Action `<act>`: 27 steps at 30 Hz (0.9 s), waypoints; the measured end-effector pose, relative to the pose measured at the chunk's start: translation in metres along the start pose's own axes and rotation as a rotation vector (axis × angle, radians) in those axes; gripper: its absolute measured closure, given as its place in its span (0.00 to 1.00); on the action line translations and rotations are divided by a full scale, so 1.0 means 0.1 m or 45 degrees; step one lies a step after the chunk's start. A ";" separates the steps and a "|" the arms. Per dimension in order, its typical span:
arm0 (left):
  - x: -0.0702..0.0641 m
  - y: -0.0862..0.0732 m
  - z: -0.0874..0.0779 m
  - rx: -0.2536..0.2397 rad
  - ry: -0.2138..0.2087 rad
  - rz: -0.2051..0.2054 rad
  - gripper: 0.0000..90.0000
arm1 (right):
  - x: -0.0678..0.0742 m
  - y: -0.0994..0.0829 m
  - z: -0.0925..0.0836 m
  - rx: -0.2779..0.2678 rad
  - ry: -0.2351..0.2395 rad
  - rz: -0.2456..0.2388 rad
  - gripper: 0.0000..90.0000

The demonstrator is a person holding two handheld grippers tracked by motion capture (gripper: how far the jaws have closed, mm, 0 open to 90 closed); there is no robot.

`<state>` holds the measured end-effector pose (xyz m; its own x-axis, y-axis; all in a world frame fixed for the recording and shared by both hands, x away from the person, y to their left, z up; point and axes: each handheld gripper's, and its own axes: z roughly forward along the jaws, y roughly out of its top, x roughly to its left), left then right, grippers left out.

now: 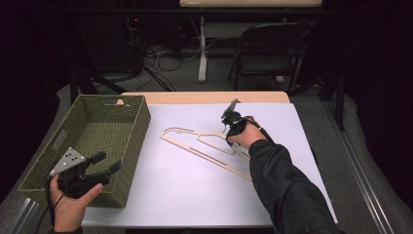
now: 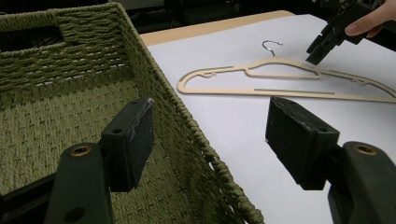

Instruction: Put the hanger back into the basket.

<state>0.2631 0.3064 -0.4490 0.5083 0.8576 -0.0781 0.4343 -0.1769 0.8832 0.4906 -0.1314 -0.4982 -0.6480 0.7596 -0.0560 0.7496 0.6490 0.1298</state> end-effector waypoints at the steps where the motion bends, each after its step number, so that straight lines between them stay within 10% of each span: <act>1: 0.00 0.00 0.00 0.001 0.000 0.000 0.36 | 0.00 0.00 0.00 0.000 0.000 0.000 0.62; 4: 0.00 0.00 0.01 0.002 -0.001 0.000 0.36 | 0.05 -0.03 0.14 -0.138 0.038 0.155 0.66; 27: 0.00 -0.01 0.03 0.006 -0.001 -0.001 0.36 | 0.05 -0.03 0.27 -0.066 0.044 0.188 0.83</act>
<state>0.2648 0.3056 -0.4511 0.5086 0.8573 -0.0792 0.4384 -0.1788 0.8808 0.4888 -0.1279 -0.5257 -0.5361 0.8441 0.0017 0.8297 0.5266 0.1852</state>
